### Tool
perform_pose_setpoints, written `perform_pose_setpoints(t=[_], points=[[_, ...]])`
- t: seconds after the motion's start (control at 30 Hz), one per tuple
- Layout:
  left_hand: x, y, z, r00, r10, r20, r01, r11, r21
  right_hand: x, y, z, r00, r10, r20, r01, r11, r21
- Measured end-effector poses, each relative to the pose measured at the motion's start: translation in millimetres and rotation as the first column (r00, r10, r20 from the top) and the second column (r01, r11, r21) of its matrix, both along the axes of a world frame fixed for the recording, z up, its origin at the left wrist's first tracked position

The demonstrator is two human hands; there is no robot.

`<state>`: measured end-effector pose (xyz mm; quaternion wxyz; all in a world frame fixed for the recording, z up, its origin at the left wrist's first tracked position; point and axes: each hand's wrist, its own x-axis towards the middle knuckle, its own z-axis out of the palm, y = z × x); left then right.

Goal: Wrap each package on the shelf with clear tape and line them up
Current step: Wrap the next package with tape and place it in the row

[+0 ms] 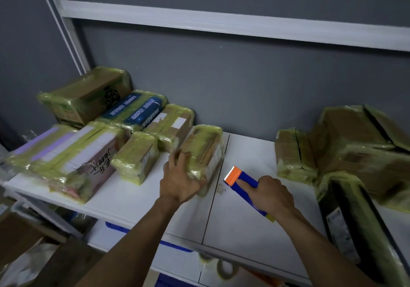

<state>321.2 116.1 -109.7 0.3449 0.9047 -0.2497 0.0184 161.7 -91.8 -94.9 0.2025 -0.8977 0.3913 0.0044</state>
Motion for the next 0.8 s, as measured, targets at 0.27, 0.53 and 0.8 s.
perform_pose_setpoints(t=[0.27, 0.53, 0.8], points=[[-2.2, -14.4, -20.9, 0.983, 0.073, 0.170, -0.074, 0.997, 0.004, 19.5, -1.3, -8.1, 0.988, -0.058, 0.143, 0.020, 0.967, 0.256], [44.2, -39.1, -21.2, 0.985, 0.025, 0.173, -0.043, 0.994, 0.102, 40.1, -9.6, -20.3, 0.964, -0.165, 0.210, 0.058, 0.897, 0.439], [108.2, -75.0, -10.8, 0.986, 0.082, 0.147, -0.096, 0.991, 0.098, 56.0, -22.7, -22.4, 0.958, -0.183, 0.221, 0.057, 0.876, 0.479]])
